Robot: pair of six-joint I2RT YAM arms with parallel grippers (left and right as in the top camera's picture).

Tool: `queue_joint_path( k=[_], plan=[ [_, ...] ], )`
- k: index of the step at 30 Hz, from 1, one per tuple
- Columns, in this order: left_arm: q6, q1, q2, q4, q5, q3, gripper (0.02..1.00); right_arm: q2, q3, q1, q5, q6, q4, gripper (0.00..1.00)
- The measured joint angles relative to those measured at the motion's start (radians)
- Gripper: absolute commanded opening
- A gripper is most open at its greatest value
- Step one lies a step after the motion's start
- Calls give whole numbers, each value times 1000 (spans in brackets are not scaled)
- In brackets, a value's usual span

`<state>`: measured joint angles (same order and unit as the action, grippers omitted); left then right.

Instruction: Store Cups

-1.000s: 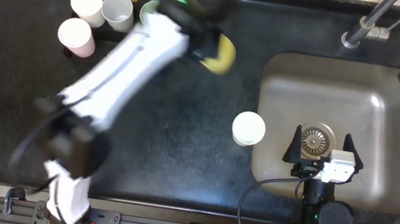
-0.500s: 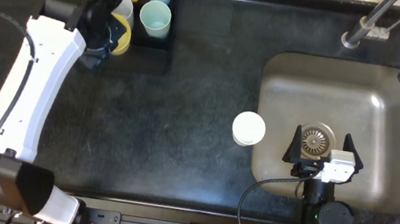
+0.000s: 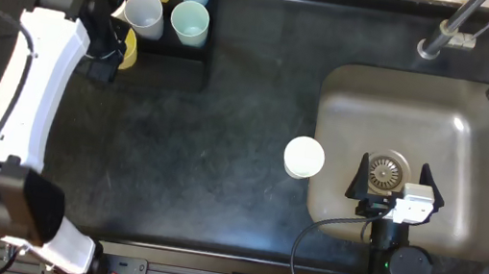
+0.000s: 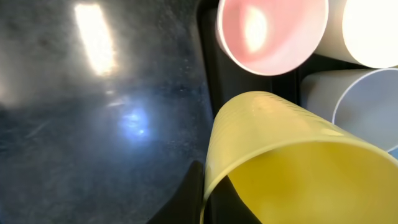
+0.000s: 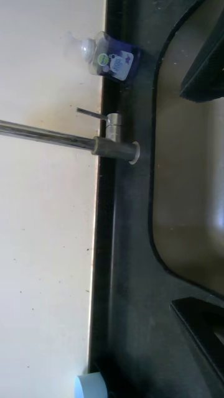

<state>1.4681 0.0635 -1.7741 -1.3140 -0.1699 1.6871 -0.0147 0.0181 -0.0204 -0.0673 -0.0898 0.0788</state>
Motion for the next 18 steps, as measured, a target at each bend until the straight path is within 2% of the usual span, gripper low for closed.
queue_joint_path(
  k=[18],
  plan=[
    [0,0,-135,69,47,0,34,0,0,0,0,0,0,996]
  ],
)
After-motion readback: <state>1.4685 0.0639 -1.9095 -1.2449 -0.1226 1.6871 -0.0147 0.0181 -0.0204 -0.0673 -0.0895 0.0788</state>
